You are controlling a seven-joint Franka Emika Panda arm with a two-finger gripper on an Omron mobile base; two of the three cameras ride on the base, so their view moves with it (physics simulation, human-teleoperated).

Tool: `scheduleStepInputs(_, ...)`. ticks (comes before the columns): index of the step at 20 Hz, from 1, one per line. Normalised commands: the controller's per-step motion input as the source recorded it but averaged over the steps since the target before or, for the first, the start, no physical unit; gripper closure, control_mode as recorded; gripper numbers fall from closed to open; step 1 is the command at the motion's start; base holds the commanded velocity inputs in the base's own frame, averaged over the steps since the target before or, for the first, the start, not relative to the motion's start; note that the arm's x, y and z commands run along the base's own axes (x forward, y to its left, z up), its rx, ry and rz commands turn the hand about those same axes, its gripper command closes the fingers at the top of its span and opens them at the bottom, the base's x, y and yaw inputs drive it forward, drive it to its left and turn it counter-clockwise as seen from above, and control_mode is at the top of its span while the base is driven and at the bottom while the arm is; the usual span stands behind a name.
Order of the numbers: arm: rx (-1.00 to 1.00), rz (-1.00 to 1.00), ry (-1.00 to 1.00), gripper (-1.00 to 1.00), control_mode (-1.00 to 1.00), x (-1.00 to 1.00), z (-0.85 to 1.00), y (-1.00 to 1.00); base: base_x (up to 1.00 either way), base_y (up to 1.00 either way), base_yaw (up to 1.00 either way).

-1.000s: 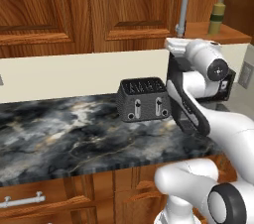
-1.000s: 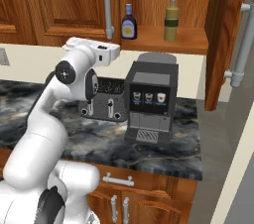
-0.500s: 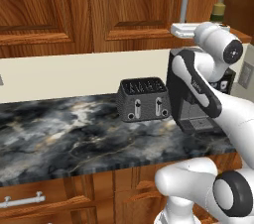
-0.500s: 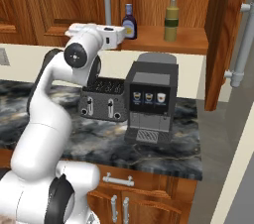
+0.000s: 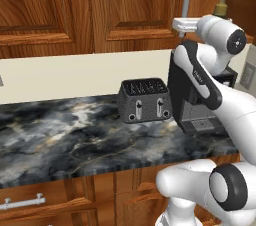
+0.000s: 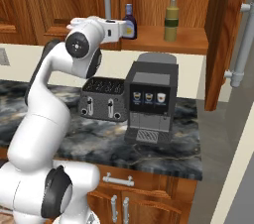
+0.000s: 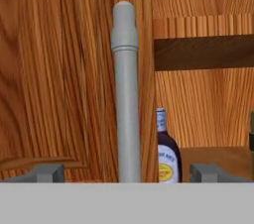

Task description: Move the condiment bottle and oil and vinegar bottle from the cabinet to the dining counter.

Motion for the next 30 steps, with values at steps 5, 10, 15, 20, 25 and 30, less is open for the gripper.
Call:
scheduleStepInputs(5,0.0,0.0,0.0,-1.0,-1.0,0.51,0.0,0.01,0.0,0.0,0.0)
scheduleStepInputs(10,0.0,0.0,0.0,-1.0,-1.0,0.51,0.0,0.0,0.0,0.0,0.0)
scheduleStepInputs(15,0.0,0.0,0.0,-1.0,-1.0,0.48,0.0,0.0,0.0,0.0,0.0)
scheduleStepInputs(20,0.0,0.0,0.01,-1.0,-1.0,0.49,0.0,0.0,0.0,0.0,0.0)
scheduleStepInputs(25,0.0,-0.01,0.03,1.0,-1.0,0.51,0.0,0.07,0.0,0.0,0.0)
scheduleStepInputs(30,-0.02,-0.01,-0.01,1.0,-1.0,0.05,0.0,0.07,0.0,0.0,0.0)
